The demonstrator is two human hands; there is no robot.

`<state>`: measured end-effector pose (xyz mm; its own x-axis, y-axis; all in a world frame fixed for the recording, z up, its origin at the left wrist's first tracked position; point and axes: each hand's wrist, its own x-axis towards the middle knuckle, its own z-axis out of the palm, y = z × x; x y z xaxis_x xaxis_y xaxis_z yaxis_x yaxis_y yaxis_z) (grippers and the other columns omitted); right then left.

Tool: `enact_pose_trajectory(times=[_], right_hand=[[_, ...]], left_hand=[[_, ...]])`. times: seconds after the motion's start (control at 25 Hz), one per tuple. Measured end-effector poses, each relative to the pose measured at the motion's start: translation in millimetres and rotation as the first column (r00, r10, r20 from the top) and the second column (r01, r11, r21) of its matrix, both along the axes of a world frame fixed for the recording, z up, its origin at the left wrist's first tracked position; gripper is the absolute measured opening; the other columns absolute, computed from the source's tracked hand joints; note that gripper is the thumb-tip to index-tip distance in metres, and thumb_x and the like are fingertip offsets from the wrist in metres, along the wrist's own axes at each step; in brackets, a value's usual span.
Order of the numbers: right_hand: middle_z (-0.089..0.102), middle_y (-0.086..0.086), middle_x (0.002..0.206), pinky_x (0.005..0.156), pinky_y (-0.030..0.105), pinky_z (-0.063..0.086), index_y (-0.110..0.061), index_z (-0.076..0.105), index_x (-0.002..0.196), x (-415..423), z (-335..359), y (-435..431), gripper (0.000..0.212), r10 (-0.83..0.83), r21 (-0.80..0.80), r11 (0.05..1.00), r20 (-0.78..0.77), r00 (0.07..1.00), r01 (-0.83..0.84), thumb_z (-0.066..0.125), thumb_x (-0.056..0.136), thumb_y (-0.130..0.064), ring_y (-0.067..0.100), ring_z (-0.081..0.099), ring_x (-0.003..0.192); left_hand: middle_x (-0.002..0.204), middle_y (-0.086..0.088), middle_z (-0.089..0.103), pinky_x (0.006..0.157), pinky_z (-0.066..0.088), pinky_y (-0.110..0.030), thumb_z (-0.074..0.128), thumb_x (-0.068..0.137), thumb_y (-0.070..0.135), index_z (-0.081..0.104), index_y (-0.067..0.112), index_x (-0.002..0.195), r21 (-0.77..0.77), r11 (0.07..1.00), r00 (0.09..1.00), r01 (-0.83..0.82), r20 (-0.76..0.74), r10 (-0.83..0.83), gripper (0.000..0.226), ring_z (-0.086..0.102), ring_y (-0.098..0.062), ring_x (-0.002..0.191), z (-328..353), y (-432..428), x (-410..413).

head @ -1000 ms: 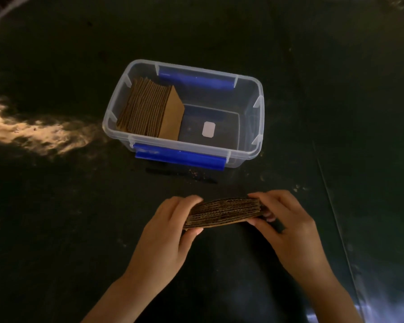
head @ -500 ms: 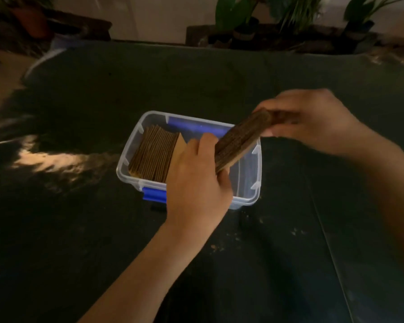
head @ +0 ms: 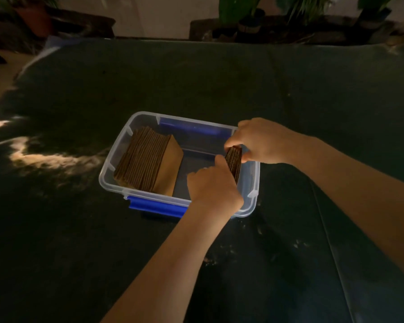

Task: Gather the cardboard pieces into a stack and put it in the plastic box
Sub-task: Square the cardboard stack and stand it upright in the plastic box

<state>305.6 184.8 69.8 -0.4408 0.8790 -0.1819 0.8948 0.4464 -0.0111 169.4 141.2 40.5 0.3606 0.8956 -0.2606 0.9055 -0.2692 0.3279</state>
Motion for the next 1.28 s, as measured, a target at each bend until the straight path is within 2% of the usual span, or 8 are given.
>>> enact_pose_trajectory(times=[0.12,0.2,0.36,0.52,0.64,0.76,1.16,1.28], right_hand=[[0.06,0.005,0.096,0.068,0.03,0.036,-0.022,0.062,0.103,-7.2,1.4,0.3,0.027,-0.026,-0.018,0.999,0.084,0.996,0.027,0.068,0.077,-0.021,0.02,0.053,0.087],[0.06,0.007,0.105,0.07,0.03,0.039,-0.021,0.059,0.11,-11.1,2.0,-0.2,0.034,-0.045,-0.056,0.997,0.131,0.99,0.053,0.069,0.077,-0.02,0.021,0.055,0.091],[0.057,0.003,0.11,0.073,0.029,0.036,-0.019,0.053,0.12,-15.0,14.6,4.9,0.049,-0.064,-0.263,0.958,0.18,0.982,0.11,0.072,0.075,-0.025,0.017,0.051,0.093],[0.051,0.003,0.131,0.093,0.035,0.039,-0.02,0.042,0.133,-12.6,36.1,6.7,0.062,-0.076,-0.432,0.887,0.22,0.973,0.166,0.068,0.077,-0.031,0.023,0.047,0.117],[0.05,0.007,0.134,0.1,0.037,0.038,-0.015,0.043,0.132,-8.1,42.7,2.2,0.043,-0.071,-0.412,0.901,0.177,0.982,0.14,0.051,0.09,-0.02,0.024,0.046,0.121],[0.054,0.009,0.131,0.096,0.033,0.039,-0.013,0.047,0.129,-5.6,35.7,-5.6,0.035,-0.101,-0.366,0.92,0.122,0.987,0.14,0.038,0.096,-0.013,0.024,0.049,0.118],[0.062,0.013,0.117,0.091,0.044,0.047,-0.01,0.057,0.115,-3.1,8.0,-15.6,0.031,-0.211,-0.252,0.951,-0.094,0.973,0.182,0.035,0.096,-0.022,0.027,0.057,0.105],[0.065,0.007,0.099,0.088,0.039,0.045,-0.013,0.061,0.101,-2.8,4.7,-17.8,0.028,-0.228,-0.16,0.965,-0.11,0.967,0.21,0.037,0.095,-0.025,0.024,0.059,0.094]], left_hand=[[0.085,-0.002,0.053,0.069,0.046,-0.036,0.059,0.072,0.052,0.03,0.014,0.116,-0.051,0.994,0.991,0.095,-0.09,-0.099,0.065,0.053,-0.02,0.072,3.1,7.6,0.7],[0.083,-0.001,0.058,0.062,0.045,-0.032,0.048,0.075,0.061,0.038,0.015,0.114,-0.167,0.973,0.984,0.162,-0.041,-0.171,0.062,0.057,-0.019,0.068,4.0,15.8,-6.5],[0.08,0.004,0.059,0.051,0.037,-0.024,0.045,0.079,0.059,0.042,0.018,0.115,-0.299,0.931,0.978,0.211,0.065,-0.2,0.054,0.058,-0.011,0.067,0.2,25.0,-17.7],[0.081,0.01,0.05,0.051,0.032,-0.021,0.05,0.073,0.062,0.038,0.019,0.119,-0.327,0.92,0.977,0.214,0.057,-0.207,0.063,0.05,-0.006,0.069,-4.4,22.1,-13.9],[0.093,0.006,0.052,0.052,0.031,-0.019,0.05,0.074,0.062,0.04,0.019,0.12,-0.375,0.894,0.97,0.243,0.081,-0.23,0.064,0.048,-0.006,0.073,0.5,25.4,-13.9],[0.081,0.011,0.05,0.052,0.029,-0.018,0.054,0.077,0.053,0.046,0.02,0.116,-0.428,0.871,0.97,0.242,0.091,-0.225,0.052,0.046,-0.002,0.068,5.3,26.8,-13.3],[0.081,0.004,0.051,0.056,0.039,-0.023,0.066,0.067,0.05,0.034,0.013,0.12,-0.297,0.934,0.979,0.2,0.024,-0.202,0.073,0.055,-0.016,0.077,3.5,25.1,-2.9],[0.09,0.004,0.051,0.055,0.037,-0.022,0.066,0.068,0.05,0.033,0.014,0.121,-0.279,0.939,0.98,0.2,0.04,-0.196,0.073,0.051,-0.012,0.077,-0.6,21.5,-6.2]])
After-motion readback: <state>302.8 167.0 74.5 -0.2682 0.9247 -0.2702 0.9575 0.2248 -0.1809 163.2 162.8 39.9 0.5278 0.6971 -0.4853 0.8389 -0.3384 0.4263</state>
